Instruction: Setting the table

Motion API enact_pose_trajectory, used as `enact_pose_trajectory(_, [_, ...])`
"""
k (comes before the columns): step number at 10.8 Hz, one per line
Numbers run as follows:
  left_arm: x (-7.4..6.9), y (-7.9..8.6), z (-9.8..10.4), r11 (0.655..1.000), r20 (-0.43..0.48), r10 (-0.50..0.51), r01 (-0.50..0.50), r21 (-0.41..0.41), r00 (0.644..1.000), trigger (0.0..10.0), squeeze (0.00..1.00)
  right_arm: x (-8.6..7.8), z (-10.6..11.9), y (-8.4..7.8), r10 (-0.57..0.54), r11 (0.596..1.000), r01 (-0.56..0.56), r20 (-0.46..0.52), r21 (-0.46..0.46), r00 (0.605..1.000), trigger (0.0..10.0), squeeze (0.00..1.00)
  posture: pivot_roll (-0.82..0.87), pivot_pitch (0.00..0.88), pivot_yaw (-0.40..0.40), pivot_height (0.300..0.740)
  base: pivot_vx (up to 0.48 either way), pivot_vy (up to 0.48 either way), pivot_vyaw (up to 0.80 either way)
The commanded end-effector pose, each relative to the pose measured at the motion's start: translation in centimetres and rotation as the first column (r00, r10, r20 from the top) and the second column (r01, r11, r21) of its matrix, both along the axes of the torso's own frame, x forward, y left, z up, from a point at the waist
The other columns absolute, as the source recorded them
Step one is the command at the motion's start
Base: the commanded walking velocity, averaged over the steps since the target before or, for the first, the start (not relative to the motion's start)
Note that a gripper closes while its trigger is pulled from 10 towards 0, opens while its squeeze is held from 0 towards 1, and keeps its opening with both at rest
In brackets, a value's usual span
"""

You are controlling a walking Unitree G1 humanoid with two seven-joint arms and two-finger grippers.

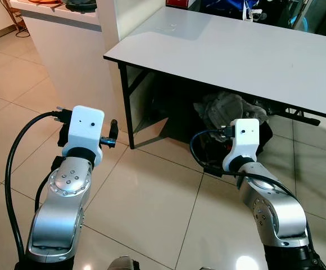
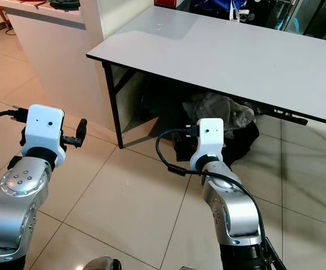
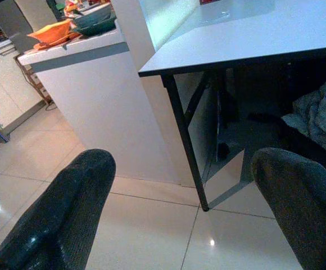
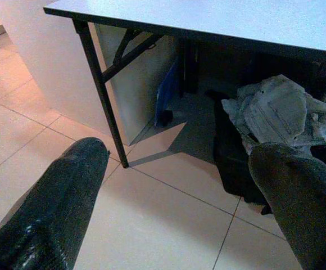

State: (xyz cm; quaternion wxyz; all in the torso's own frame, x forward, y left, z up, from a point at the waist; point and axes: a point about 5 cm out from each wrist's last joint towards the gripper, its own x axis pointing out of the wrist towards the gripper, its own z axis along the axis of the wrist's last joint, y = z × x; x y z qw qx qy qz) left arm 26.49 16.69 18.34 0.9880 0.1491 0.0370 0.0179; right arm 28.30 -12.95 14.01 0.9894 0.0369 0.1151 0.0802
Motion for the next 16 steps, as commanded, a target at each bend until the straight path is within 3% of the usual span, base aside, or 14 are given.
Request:
enact_pose_trajectory(1, [-0.1, -0.1, -0.1, 1.0, 0.0, -0.003, 0.003, 0.006, 1.0, 10.0, 0.0, 0.0, 0.5, 0.0, 0.001, 1.0, -0.001, 0.017, 0.003, 1.0, 10.0, 0.0, 0.05, 0.046, -0.016, 0.74, 0.0, 0.0, 0.0])
enact_pose_trajectory(5, [-0.1, -0.1, -0.1, 1.0, 0.0, -0.003, 0.003, 0.006, 1.0, 10.0, 0.0, 0.0, 0.5, 0.0, 0.001, 1.0, -0.001, 0.017, 0.003, 1.0, 10.0, 0.0, 0.05, 0.046, -0.016, 0.74, 0.0, 0.0, 0.0])
enact_pose_trajectory(6, [-0.3, 0.0, 0.2, 1.0, 0.038, 0.015, -0.014, -0.02, 0.999, 10.0, 0.0, 0.2, 1.5, -1.0, -0.047, 0.999, 0.048, 0.077, -0.014, 0.996, 10.0, 0.0, 0.06, 0.09, -0.065, 0.74, 0.0, 0.0, 0.0])
enact_pose_trajectory(7, [-0.6, 0.3, 0.5, 0.998, 0.08, 0.05, -0.046, -0.051, 0.996, 10.0, 0.0, 0.4, 2.7, -2.4, -0.126, 0.99, 0.134, 0.159, -0.038, 0.979, 10.0, 0.0, 0.06, 0.09, -0.065, 0.74, 0.0, 0.0, 0.0])
enact_pose_trajectory(8, [-0.7, 0.5, 0.5, 0.997, 0.084, 0.058, -0.054, -0.046, 0.995, 10.0, 0.0, 0.4, 3.2, -2.7, -0.148, 0.988, 0.154, 0.177, -0.021, 0.973, 10.0, 0.0, 0.06, 0.09, -0.064, 0.74, 0.0, 0.0, 0.0])
enact_pose_trajectory(9, [-0.7, 0.9, 0.4, 0.996, 0.084, 0.079, -0.076, -0.037, 0.993, 10.0, 0.0, 0.5, 3.3, -2.4, -0.137, 0.99, 0.14, 0.155, -0.008, 0.978, 10.0, 0.0, 0.07, 0.091, -0.055, 0.74, 0.0, 0.0, 0.0])
enact_pose_trajectory(11, [-0.5, 0.9, 0.5, 0.997, 0.086, 0.072, -0.071, -0.016, 0.994, 10.0, 0.0, 0.7, 3.0, -2.5, -0.133, 0.986, 0.146, 0.145, -0.083, 0.98, 10.0, 0.0, 0.08, 0.082, -0.051, 0.74, 0.0, 0.0, 0.0])
enact_pose_trajectory(14, [-0.1, 0.2, 0.9, 0.999, 0.114, 0.026, -0.021, -0.041, 0.993, 10.0, 0.0, 1.8, 2.5, -3.5, -0.238, 0.96, 0.258, 0.169, -0.11, 0.957, 10.0, 0.0, 0.06, 0.063, -0.057, 0.74, 0.0, 0.0, 0.0])
enact_pose_trajectory(16, [0.3, -0.5, 0.7, 0.998, 0.114, -0.008, 0.014, -0.058, 0.993, 10.0, 0.0, 2.0, 1.9, -3.0, -0.149, 0.979, 0.161, 0.103, -0.127, 0.983, 10.0, 0.0, 0.04, 0.053, -0.05, 0.74, 0.0, 0.0, 0.0])
